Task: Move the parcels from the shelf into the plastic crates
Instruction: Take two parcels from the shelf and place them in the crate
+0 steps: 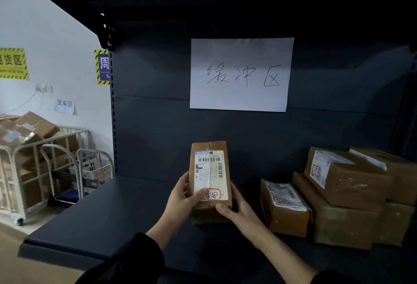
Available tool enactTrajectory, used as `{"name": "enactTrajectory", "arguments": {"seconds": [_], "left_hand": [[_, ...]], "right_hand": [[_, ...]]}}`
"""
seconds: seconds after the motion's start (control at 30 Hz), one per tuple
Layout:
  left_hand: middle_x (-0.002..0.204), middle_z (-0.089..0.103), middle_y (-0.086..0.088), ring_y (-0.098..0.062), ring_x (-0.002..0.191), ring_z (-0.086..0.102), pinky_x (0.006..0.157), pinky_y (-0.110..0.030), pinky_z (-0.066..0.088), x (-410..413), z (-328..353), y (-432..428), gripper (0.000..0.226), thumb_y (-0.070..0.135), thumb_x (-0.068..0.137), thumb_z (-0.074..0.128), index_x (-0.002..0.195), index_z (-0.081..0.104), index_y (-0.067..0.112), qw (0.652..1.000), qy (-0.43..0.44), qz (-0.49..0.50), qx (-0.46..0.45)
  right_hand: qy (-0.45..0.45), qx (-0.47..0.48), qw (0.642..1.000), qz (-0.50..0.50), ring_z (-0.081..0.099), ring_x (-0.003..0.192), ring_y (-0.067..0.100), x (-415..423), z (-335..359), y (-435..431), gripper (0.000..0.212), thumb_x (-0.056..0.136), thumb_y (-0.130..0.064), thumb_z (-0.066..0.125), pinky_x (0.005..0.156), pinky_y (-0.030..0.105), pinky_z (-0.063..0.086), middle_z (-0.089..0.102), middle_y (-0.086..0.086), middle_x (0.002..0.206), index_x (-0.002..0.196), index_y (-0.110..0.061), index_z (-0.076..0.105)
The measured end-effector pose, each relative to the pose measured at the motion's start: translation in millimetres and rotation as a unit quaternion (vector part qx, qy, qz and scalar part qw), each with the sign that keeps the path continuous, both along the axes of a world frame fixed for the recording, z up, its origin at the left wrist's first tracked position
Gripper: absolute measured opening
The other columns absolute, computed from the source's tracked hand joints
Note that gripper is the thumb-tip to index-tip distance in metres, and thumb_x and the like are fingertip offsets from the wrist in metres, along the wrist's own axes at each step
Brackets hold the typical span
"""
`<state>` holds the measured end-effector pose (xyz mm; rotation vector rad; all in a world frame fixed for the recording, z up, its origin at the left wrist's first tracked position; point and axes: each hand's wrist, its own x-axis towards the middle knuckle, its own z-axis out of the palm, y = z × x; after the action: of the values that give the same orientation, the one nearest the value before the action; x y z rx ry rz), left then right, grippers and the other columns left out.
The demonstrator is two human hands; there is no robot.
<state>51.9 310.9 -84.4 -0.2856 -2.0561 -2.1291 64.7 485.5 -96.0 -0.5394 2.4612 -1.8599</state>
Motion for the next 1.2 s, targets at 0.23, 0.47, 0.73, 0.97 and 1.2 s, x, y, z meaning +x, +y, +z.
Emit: {"name": "enactTrajectory", "arguments": {"seconds": [0.23,0.47,0.73,0.97,1.2], "left_hand": [[0.117,0.064,0.003,-0.014,0.107,0.063,0.082,-0.031,0.056,-3.8,-6.5,-8.9,0.054,0.006,0.084,0.065,0.124,0.044,0.036,0.999,0.039,-0.014,-0.027],[0.116,0.058,0.017,-0.003,0.106,0.059,0.086,-0.034,0.056,-10.3,-21.3,-25.3,0.069,-0.007,0.080,0.062,0.133,0.037,0.030,0.987,0.073,0.064,-0.125],[0.103,0.059,0.018,0.000,0.098,0.061,0.071,-0.012,0.053,-18.5,-49.9,-36.2,0.067,-0.003,0.080,0.063,0.128,0.033,0.032,0.971,0.036,0.110,-0.207],[0.127,0.046,0.003,-0.018,0.123,0.039,0.098,-0.033,0.041,-6.5,-49.4,-32.2,0.080,0.021,0.075,0.076,0.139,0.029,0.017,0.941,0.051,0.180,-0.281],[0.125,0.048,-0.002,-0.017,0.118,0.042,0.095,-0.028,0.040,15.7,-44.7,4.0,0.055,0.022,0.082,0.068,0.130,0.044,0.010,0.905,0.141,0.183,-0.356]], "right_hand": [[0.021,0.025,0.999,-0.022,0.039,0.114,-0.013,-5.7,-7.2,-6.6,0.077,0.077,-0.046,0.069,0.094,0.013,0.034,0.043,-0.036,0.121,0.134,-0.051,0.017],[0.053,0.054,0.995,-0.062,0.042,0.126,-0.001,-20.8,-14.9,-31.4,0.073,0.088,-0.021,0.062,0.101,0.018,0.038,0.046,-0.020,0.135,0.145,-0.037,0.018],[0.027,0.117,0.990,-0.073,0.037,0.125,-0.002,-31.0,-37.0,-47.2,0.081,0.089,-0.010,0.058,0.099,0.014,0.033,0.040,-0.010,0.144,0.147,-0.033,0.008],[0.075,0.183,0.977,-0.077,0.026,0.128,-0.005,-28.4,-35.0,-37.1,0.084,0.085,-0.020,0.065,0.105,0.018,0.024,0.030,-0.010,0.150,0.147,-0.036,0.009],[0.115,0.252,0.949,-0.149,0.024,0.140,0.010,-11.4,-17.6,5.0,0.074,0.091,-0.034,0.056,0.110,0.027,0.027,0.020,-0.005,0.155,0.148,-0.031,0.010]]}}
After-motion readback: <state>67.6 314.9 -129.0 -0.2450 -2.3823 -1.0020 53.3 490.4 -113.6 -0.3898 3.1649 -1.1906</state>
